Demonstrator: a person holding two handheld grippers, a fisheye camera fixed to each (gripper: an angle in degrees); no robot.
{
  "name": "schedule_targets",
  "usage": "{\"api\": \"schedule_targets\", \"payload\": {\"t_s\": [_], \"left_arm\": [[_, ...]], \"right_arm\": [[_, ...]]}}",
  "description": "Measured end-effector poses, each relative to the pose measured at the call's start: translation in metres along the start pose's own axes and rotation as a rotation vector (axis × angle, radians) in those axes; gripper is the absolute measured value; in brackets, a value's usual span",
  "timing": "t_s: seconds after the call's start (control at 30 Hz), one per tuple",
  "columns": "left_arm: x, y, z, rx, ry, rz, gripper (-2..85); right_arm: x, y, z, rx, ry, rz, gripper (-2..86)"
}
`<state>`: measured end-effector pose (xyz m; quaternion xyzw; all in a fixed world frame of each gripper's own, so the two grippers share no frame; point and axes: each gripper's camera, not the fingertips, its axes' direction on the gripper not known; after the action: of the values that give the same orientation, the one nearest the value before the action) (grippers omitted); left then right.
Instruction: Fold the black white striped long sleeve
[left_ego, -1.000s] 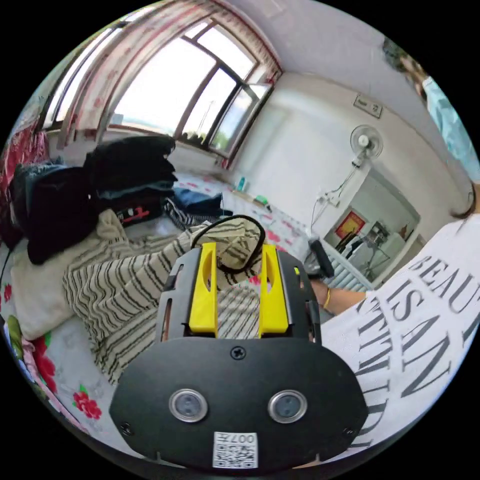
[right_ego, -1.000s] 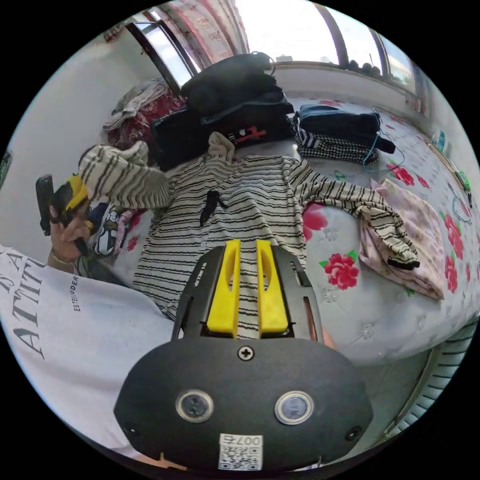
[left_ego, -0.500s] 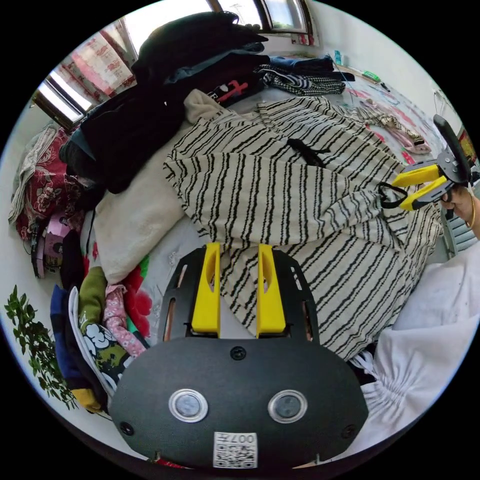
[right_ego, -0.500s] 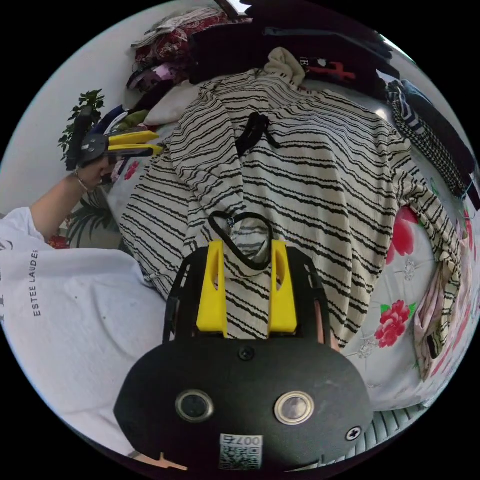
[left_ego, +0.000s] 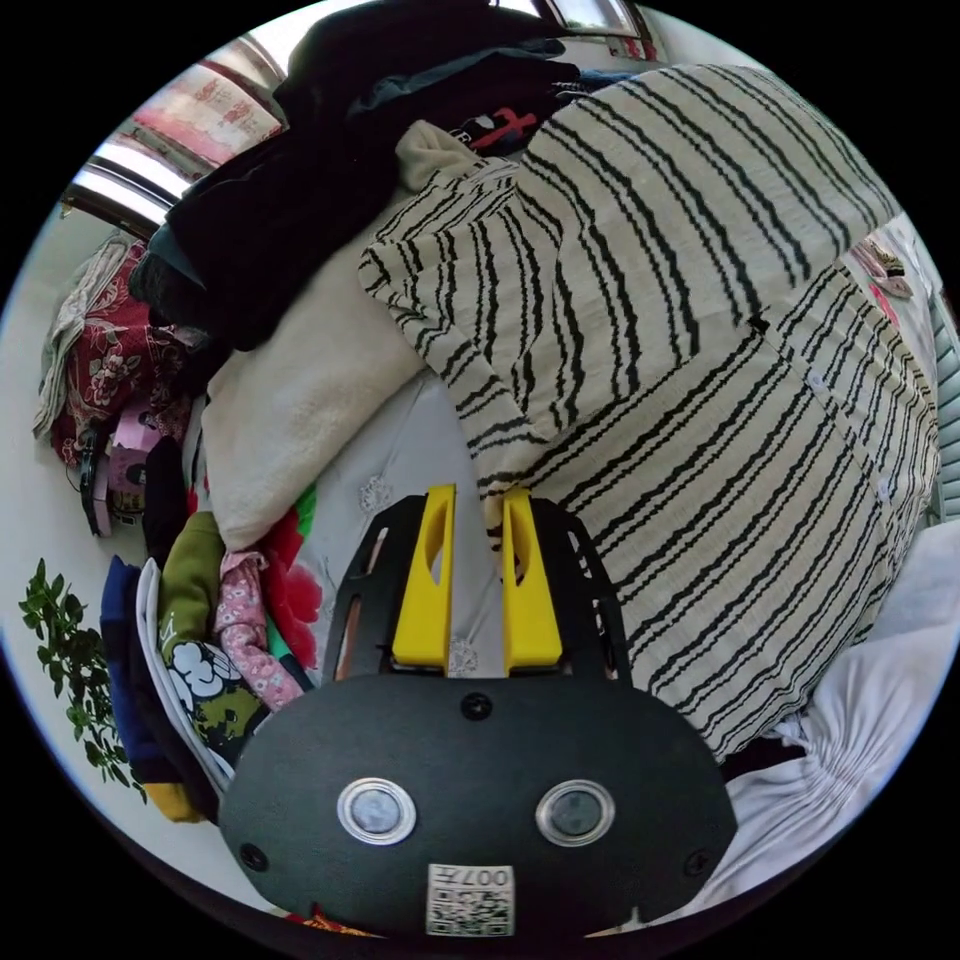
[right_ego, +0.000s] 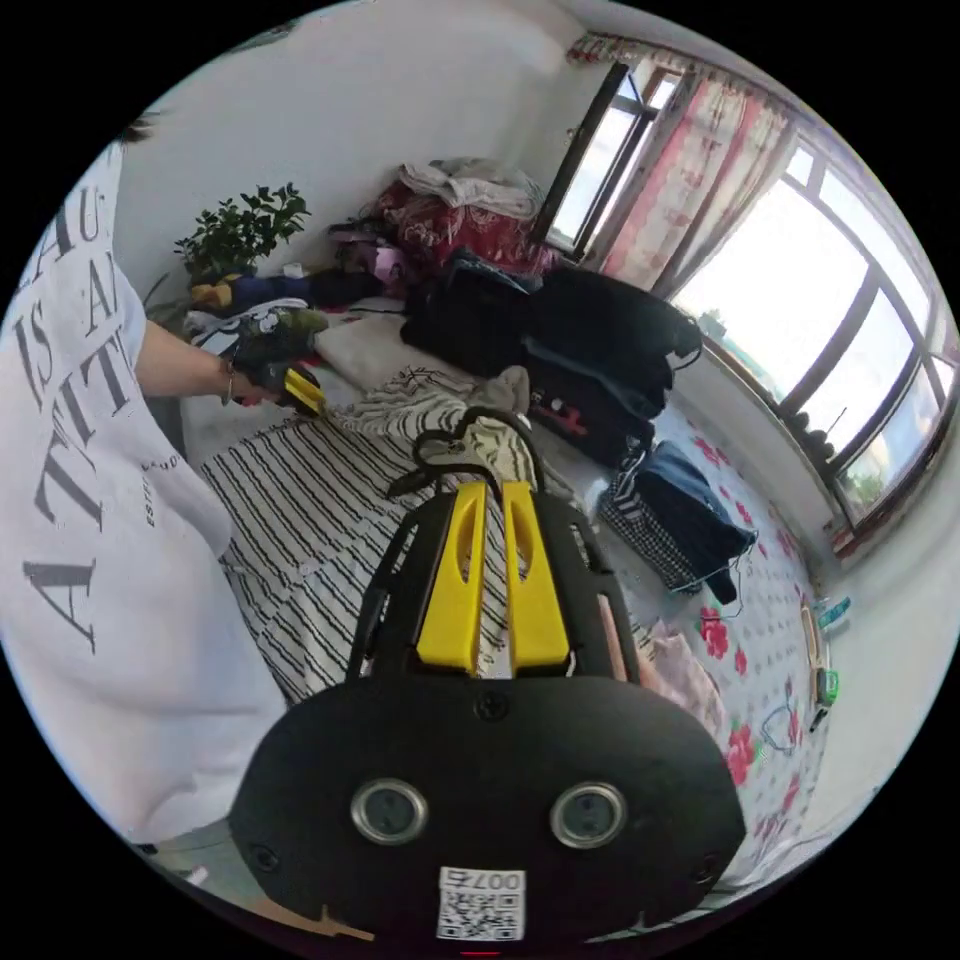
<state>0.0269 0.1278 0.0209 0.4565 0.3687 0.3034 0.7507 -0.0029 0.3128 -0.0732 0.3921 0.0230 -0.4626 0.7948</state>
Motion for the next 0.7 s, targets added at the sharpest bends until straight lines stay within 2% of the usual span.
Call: {"api": "schedule_targets", "payload": {"t_s": [0.07, 0.17, 0.23, 0.33, 0.47, 0.57, 0.7], "left_arm": [[0.001, 0.001, 0.005, 0.007, -0.012, 0.008, 7.4], [-0.002, 0.004, 0.012, 0.009, -0.023, 0.016, 7.8], [-0.006, 0.008, 0.014, 0.0, -0.026, 0.02, 7.6], [-0.033, 0.022, 0.001, 0.053, 0.021, -0.053, 7.0], [-0.094, 0.033, -0.011, 0.156, 0.22, -0.235, 9.1], [-0.117, 0.021, -0.006, 0.129, 0.294, -0.2, 9.3], [-0.141, 0.038, 0.007, 0.049, 0.224, -0.232, 7.3]], "right_arm": [[-0.005, 0.043, 0.053, -0.273, -0.053, 0.062, 1.3], [-0.006, 0.092, 0.099, -0.498, -0.144, 0.18, 2.3], [-0.001, 0.101, 0.105, -0.503, -0.177, 0.251, 3.2], [0.014, 0.094, 0.103, -0.391, -0.197, 0.333, 4.6], [0.053, 0.079, 0.134, -0.276, -0.241, 0.49, 6.4], [0.077, 0.072, 0.172, -0.293, -0.258, 0.569, 5.8], [0.083, 0.07, 0.211, -0.397, -0.263, 0.537, 2.2]]}}
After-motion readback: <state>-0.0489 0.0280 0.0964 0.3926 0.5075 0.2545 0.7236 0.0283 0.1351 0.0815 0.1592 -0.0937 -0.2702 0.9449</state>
